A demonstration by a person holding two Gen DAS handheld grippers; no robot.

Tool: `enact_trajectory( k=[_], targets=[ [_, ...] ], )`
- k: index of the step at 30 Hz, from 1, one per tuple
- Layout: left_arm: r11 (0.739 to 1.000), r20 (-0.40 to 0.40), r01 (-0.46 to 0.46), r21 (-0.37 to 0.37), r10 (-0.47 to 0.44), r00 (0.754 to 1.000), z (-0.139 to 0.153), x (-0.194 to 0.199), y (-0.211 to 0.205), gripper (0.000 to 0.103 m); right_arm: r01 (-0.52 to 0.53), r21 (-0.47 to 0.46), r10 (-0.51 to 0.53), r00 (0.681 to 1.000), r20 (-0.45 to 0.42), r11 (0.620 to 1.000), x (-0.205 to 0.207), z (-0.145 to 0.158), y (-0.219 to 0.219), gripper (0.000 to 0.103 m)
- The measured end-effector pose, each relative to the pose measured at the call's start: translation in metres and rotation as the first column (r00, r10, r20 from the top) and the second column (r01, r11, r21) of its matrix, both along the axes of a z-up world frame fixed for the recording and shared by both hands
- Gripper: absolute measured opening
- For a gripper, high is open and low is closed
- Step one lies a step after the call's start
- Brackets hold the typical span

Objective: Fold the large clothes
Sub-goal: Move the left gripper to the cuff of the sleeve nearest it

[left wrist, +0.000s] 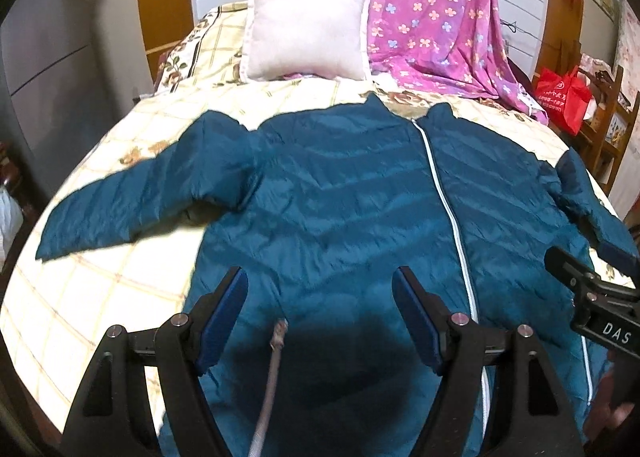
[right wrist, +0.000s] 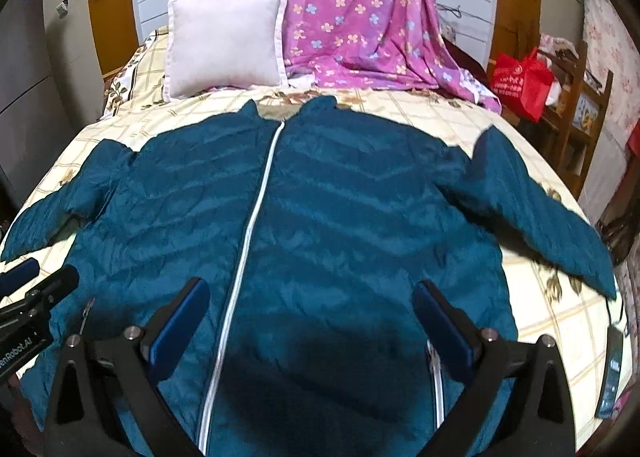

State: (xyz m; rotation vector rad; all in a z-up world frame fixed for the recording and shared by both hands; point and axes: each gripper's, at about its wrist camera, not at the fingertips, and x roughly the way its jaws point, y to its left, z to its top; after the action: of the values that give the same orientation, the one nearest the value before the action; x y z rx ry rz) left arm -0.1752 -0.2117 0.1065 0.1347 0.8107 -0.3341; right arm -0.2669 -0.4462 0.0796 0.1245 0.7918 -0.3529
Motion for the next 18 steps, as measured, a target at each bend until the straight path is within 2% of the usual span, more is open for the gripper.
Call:
enact_trajectory(
  k=[6,14,18],
  targets=[
    [0.999,0.002,-0.031,-0.011,0.031,1.0,0.002,0.033,0.009,0.04,-0.008,-0.056,0.007,1.0,-0.008,0.998,0.029,0.003,0.005,0.103],
    [0.996,0.013,-0.095,-0.006,0.095,0.995,-0.005,0.074,0.022,0.04,-0.007,0.004,0.007,1.0,0.02,1.0,0.066,-0.003,0.001,0.103],
    [0.994,0.026,-0.108,0.006,0.108,0.994,-0.009,0.09,0.028,0.04,-0.008,0.01,0.008,1.0,-0.012,1.0,0.082,-0.012,0.002,0.103]
  ],
)
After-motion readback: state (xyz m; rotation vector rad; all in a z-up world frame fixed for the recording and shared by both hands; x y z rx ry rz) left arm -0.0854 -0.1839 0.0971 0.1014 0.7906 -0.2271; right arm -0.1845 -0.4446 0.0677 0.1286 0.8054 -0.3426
